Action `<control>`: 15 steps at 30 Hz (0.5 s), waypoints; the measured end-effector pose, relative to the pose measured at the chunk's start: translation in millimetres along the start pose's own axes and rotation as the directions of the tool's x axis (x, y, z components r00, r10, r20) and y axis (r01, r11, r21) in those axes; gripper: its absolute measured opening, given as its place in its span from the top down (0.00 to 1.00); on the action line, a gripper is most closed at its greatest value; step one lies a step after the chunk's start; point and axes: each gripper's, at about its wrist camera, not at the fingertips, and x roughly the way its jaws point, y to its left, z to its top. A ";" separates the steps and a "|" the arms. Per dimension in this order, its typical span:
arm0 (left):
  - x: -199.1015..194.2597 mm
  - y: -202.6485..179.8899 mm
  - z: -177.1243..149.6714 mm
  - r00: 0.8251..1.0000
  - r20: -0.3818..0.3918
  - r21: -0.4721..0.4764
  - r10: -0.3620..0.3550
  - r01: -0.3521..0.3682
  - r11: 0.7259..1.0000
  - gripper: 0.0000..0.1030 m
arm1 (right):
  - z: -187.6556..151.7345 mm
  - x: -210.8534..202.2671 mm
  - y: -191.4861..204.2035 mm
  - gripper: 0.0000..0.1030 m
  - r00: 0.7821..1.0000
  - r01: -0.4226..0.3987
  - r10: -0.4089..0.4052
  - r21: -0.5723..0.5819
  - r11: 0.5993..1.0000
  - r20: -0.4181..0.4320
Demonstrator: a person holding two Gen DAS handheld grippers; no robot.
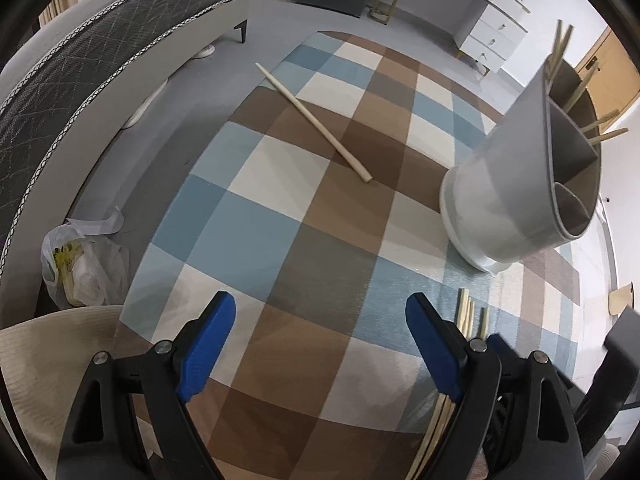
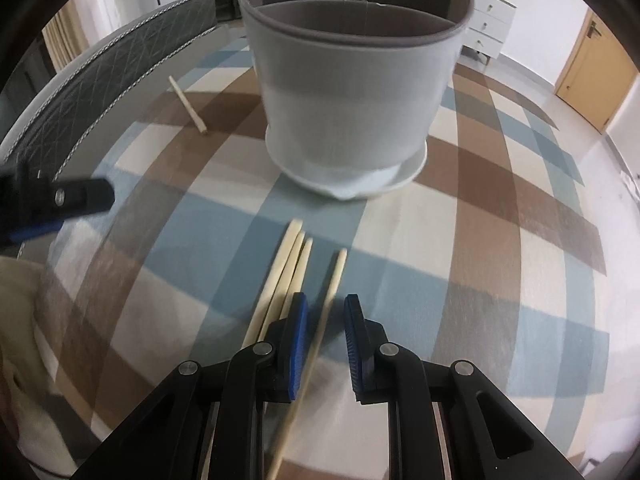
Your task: Organize utensils
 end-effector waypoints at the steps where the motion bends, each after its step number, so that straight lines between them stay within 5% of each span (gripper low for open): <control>1: 1.9 1.7 0.3 1.000 -0.005 -0.005 0.005 -0.005 1.000 0.19 | 1.4 0.7 0.2 0.82 1.000 -0.005 0.005 0.000 1.000 0.005; 5: 5.5 1.9 -0.2 1.000 -0.014 0.001 -0.001 0.001 1.000 0.19 | 5.1 3.3 -2.6 0.96 0.999 -0.037 0.036 0.008 0.999 0.029; 15: 12.6 -49.8 -16.2 0.998 -0.044 0.193 -0.035 0.043 0.980 0.19 | 2.2 -26.1 -68.6 0.97 0.982 -0.163 0.132 0.244 0.956 0.138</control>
